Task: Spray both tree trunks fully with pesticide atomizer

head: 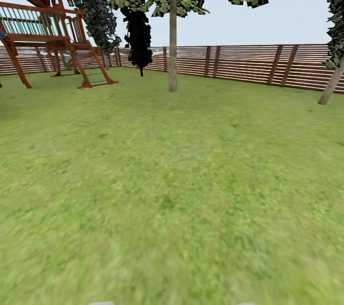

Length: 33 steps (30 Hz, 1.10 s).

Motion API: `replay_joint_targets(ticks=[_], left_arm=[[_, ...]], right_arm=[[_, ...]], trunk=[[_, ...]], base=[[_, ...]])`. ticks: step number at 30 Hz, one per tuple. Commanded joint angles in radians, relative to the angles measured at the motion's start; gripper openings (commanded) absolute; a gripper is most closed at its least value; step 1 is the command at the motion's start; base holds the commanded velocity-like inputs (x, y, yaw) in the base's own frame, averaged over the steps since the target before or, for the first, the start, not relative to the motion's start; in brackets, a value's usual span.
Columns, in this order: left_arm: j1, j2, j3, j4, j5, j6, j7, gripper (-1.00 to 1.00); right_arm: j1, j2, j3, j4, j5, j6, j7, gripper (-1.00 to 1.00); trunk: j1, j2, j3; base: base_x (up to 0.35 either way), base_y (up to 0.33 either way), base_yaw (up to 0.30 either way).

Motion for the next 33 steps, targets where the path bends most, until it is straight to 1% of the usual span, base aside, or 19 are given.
replay_joint_targets(ticks=[1, 33], left_arm=[[-0.001, 0.000, 0.006, 0.001, -0.011, -0.003, 0.005, -1.00], [-0.001, 0.001, 0.006, 0.000, -0.011, -0.003, 0.005, -1.00]], right_arm=[[0.000, 0.001, -0.009, -0.001, 0.005, -0.001, 0.005, 1.00], [0.000, 0.000, -0.009, -0.001, 0.005, -0.001, 0.005, 1.00]], trunk=[[0.000, 0.000, -0.001], [0.000, 0.000, -0.001]], base=[[0.338, -0.018, 0.000], [0.341, -0.001, 0.000]])
